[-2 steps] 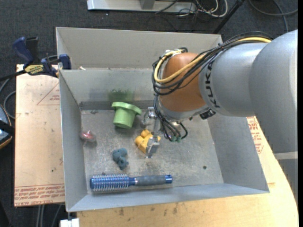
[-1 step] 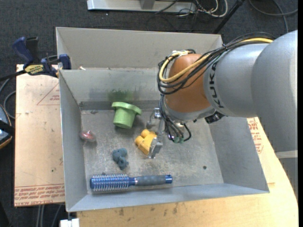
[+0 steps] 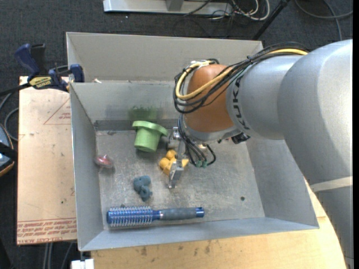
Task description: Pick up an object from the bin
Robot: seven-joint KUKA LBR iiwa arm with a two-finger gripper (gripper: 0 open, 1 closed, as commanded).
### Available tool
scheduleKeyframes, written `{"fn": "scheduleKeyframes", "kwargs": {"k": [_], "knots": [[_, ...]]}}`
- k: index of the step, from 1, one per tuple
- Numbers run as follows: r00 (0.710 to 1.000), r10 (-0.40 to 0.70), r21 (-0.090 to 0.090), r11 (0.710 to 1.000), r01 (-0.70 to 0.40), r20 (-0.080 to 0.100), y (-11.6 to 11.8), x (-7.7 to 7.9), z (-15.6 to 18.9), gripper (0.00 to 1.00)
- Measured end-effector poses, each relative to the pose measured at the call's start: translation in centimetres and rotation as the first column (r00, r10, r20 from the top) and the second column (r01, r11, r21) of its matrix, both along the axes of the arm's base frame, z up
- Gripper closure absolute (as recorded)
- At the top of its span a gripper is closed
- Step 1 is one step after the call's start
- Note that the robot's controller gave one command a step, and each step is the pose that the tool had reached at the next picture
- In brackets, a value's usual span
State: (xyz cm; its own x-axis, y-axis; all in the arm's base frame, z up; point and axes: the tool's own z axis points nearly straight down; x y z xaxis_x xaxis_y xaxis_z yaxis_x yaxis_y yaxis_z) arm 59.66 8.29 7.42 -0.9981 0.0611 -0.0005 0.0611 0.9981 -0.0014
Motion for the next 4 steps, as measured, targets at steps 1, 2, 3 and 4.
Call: {"fn": "scheduleKeyframes", "kwargs": {"k": [1,2,3,4], "knots": [[0.995,0.096,0.009,0.995,-0.096,0.008,-1.2,0.4,0.2,0.00],[0.995,0.097,0.008,0.995,-0.097,0.010,-1.3,0.5,0.3,1.00],[0.995,0.098,0.003,0.995,-0.098,0.004,-1.2,0.6,1.2,1.00],[0.995,0.097,0.003,0.995,-0.097,0.011,-1.1,0.9,10.0,1.00]]}}
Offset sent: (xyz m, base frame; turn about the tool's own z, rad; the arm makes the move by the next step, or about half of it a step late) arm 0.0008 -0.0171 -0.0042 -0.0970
